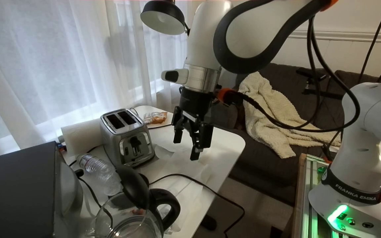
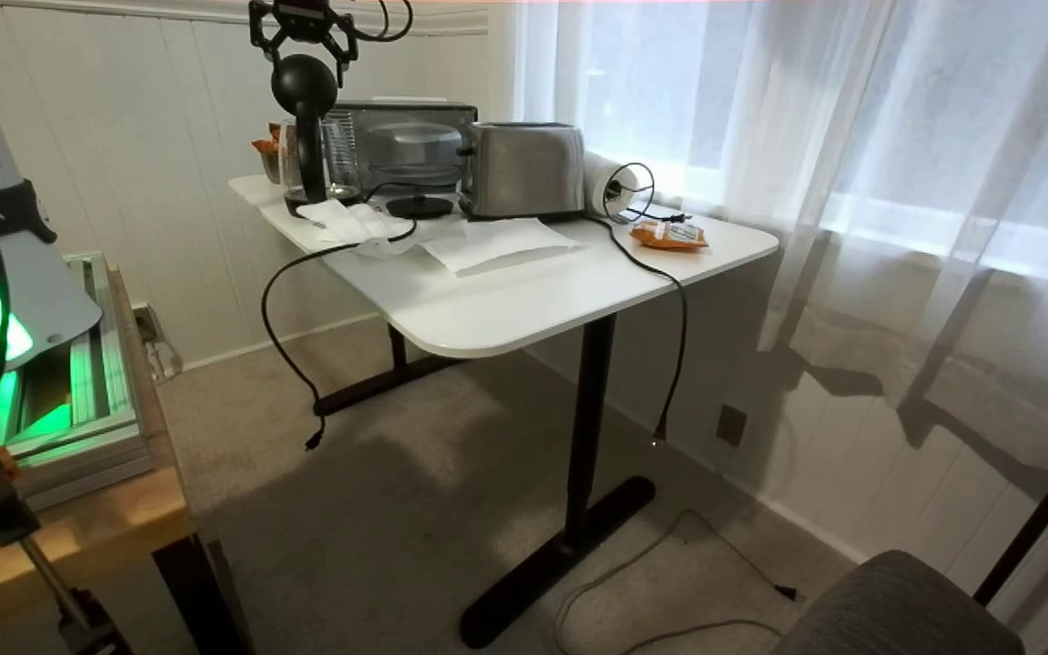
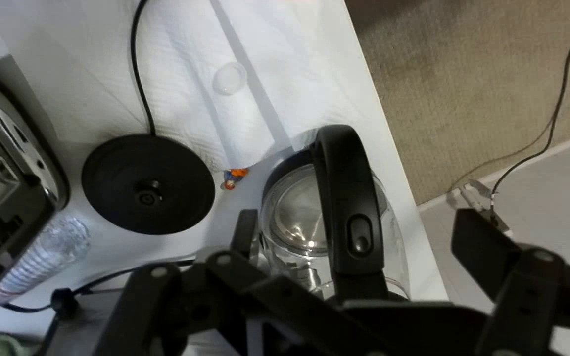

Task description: Close the kettle lid then put the kettle on its base

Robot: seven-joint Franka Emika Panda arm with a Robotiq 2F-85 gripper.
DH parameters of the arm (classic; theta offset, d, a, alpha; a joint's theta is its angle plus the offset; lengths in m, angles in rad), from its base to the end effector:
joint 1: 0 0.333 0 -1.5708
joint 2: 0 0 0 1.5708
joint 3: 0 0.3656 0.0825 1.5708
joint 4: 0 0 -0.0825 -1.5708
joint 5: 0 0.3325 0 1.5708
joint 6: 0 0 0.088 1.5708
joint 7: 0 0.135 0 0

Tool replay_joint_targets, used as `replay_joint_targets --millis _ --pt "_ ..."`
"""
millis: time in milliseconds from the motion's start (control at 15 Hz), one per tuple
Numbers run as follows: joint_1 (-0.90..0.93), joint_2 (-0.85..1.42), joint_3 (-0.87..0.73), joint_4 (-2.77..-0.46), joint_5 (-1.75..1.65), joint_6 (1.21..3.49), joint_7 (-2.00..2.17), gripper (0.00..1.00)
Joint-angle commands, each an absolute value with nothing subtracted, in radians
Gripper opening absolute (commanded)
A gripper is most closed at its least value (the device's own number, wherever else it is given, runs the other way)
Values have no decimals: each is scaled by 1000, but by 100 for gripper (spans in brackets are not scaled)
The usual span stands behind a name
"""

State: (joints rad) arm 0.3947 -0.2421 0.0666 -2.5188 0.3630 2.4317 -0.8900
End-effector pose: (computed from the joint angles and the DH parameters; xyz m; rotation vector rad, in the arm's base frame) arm 0.3614 0.1890 0.4357 -2.4989 -1.5191 -0.2978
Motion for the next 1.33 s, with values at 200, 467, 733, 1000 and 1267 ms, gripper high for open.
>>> replay_joint_targets --millis 200,467,733,1000,1267 --pt "388 -237 112 -2502 397 2433 -940 100" --pt "380 -237 110 -2505 397 2433 -940 100" --pt "402 -212 125 -2487 418 2467 -960 100" --pt "424 -173 170 -2445 414 2501 -960 100" --pt "424 -129 210 -2406 411 2543 -953 100"
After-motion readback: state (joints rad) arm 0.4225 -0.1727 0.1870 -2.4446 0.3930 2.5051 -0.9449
